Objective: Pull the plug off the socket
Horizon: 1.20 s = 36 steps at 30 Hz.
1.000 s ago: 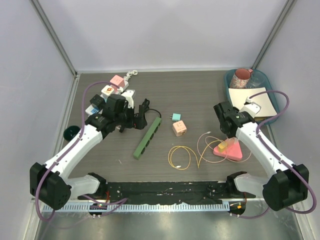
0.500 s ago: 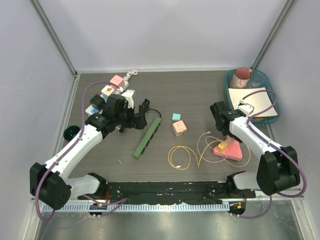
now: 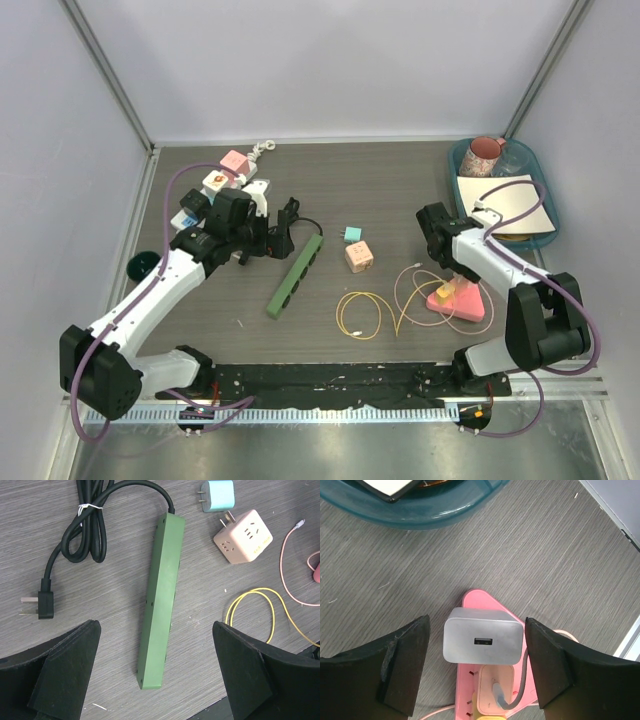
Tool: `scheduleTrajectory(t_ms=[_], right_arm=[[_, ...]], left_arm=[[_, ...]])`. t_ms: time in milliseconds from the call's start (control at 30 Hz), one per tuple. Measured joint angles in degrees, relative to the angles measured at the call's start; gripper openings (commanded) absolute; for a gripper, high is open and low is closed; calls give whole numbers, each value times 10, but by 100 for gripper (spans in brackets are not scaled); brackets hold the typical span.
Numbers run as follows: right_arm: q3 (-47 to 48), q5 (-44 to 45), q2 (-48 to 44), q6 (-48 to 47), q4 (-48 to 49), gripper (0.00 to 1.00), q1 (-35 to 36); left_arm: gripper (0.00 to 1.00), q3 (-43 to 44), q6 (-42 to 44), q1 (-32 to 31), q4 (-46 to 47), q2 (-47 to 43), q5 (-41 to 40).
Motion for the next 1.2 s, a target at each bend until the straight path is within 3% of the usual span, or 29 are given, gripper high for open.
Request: scheduleTrajectory(t_ms=[67, 200, 433, 667, 1200], right_arm=[[-5, 0, 0, 3, 4, 71, 0], [-21, 2, 0, 7, 9, 48, 0], [-44, 7, -23, -22, 42, 38, 0], [-61, -38, -109, -110, 71, 25, 3], [-93, -295, -267, -302, 174, 18, 19]], left_arm=[[100, 0, 0, 0, 0, 0, 0], [100, 0, 0, 0, 0, 0, 0], [100, 0, 0, 0, 0, 0, 0], [100, 0, 0, 0, 0, -1, 0], [93, 19, -34, 0, 10, 16, 26]])
